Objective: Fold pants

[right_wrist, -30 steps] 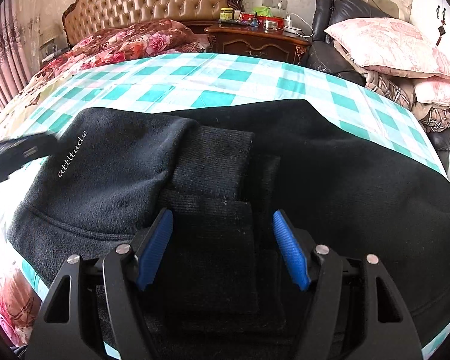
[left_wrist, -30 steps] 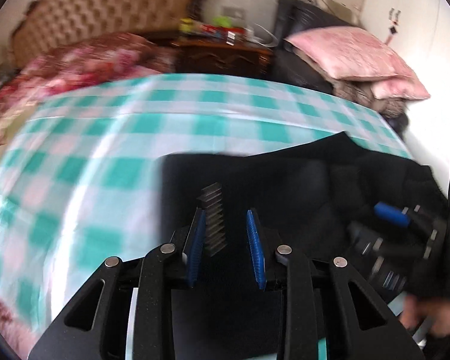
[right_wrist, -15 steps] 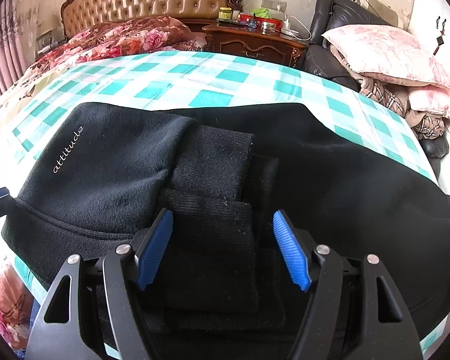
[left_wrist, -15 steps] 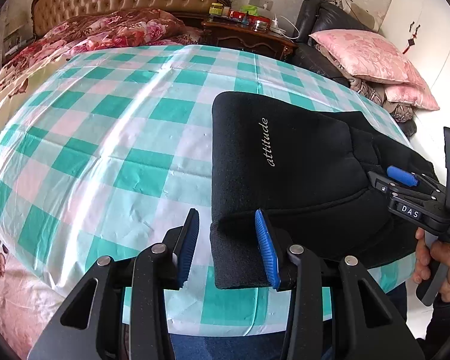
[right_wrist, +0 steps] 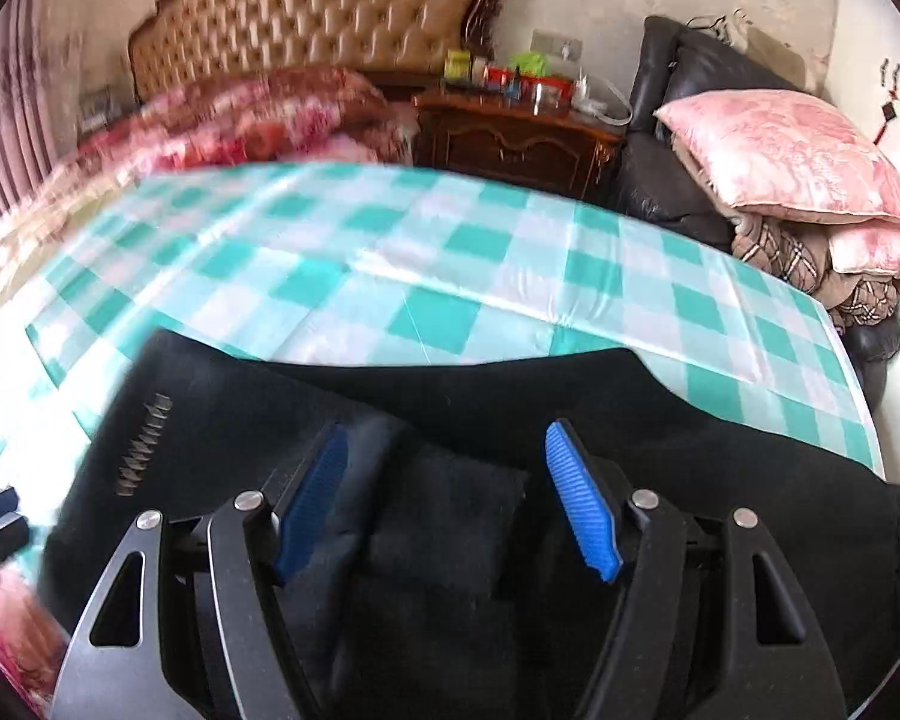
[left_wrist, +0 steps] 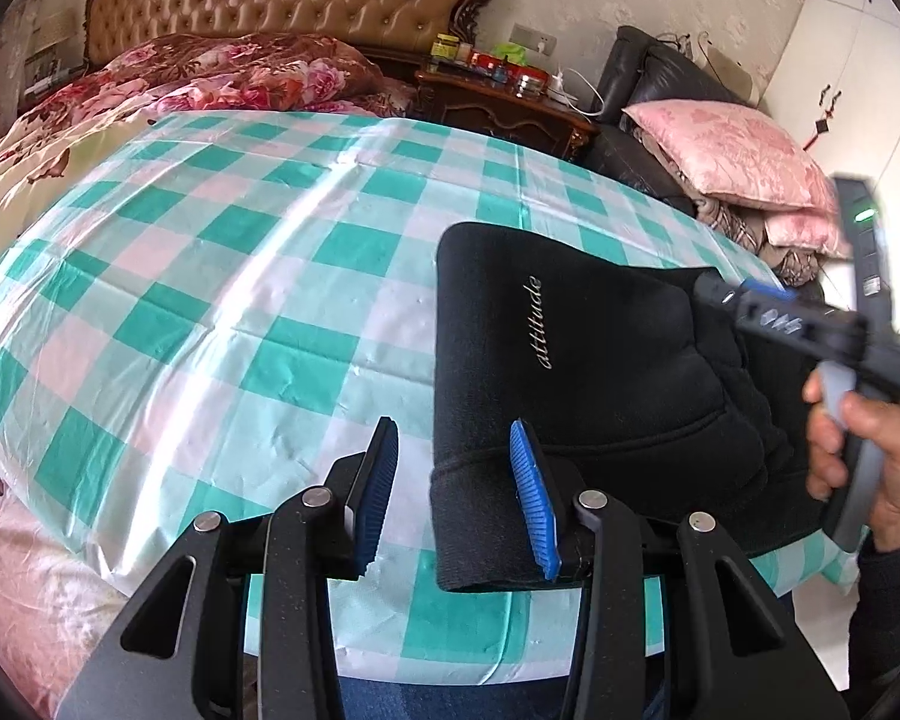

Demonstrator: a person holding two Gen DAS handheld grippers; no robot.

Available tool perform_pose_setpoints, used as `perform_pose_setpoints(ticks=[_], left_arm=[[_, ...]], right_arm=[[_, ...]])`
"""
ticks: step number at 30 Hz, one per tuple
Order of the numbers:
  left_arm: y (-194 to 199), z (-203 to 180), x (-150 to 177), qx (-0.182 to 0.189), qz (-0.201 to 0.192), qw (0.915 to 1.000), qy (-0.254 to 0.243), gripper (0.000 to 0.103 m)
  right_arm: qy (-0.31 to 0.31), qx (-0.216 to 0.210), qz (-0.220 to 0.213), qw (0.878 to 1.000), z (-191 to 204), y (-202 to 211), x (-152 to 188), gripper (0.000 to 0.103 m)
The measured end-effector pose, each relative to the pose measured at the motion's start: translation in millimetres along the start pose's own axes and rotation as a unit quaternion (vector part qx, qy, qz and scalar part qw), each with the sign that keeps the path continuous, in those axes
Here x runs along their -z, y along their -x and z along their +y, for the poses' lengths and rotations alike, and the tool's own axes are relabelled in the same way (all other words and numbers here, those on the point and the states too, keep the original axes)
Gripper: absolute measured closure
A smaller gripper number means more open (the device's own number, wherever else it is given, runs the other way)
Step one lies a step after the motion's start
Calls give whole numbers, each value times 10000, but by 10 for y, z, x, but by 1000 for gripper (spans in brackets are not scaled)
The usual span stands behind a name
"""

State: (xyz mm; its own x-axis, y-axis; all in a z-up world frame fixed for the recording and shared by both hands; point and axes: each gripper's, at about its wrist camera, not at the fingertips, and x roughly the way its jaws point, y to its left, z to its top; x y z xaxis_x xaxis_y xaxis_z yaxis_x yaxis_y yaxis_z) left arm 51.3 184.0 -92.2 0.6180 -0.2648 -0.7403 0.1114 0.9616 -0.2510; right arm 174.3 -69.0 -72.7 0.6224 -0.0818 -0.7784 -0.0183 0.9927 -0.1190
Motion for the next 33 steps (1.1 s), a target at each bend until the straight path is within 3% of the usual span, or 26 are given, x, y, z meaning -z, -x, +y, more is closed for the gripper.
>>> perform_pose_setpoints(ticks=[1,5,9,12,14,17,20,23,25,27,31,33], left_arm=[[-1,18,-15,12,-3,10000,26,63],[-21,2,-225,57,-177,9998,-11,63],[-267,-183,-721,120,-279,9992,-241,67],[-727,-269,-994,216,227,9992,-240,70],[-1102,-283,-1048,5,666,9973,-306,70],[-1160,-250,-1002,-85,679,9975,-194,67],[-842,-199,-842,189,400,9990,-57,67],[-518,-38,-511,291,392,9988,103,64],[-353,82,-287,449,430,9975,323,49],[-253,171,-77,619,469,9957,514,42],[-222,273,177,968,444,9908,840,42],[-260,290,191,1223,452,9863,1010,42]], right_arm=[[13,14,180,9998,-11,-140,50,35],[-11,-28,36,10000,-3,-191,172,35],[188,200,-23,9996,83,-179,201,35],[140,168,-38,9998,59,-195,215,35],[139,165,-54,9998,58,-183,221,35],[159,170,-81,9997,57,-180,233,35],[129,134,-96,9998,45,-178,238,35],[154,159,-108,9997,43,-170,245,35],[133,154,-110,9997,39,-165,249,35],[95,153,-122,9998,46,-158,255,35],[70,240,-225,9994,69,-131,289,34],[43,316,-280,9991,65,-117,307,27]])
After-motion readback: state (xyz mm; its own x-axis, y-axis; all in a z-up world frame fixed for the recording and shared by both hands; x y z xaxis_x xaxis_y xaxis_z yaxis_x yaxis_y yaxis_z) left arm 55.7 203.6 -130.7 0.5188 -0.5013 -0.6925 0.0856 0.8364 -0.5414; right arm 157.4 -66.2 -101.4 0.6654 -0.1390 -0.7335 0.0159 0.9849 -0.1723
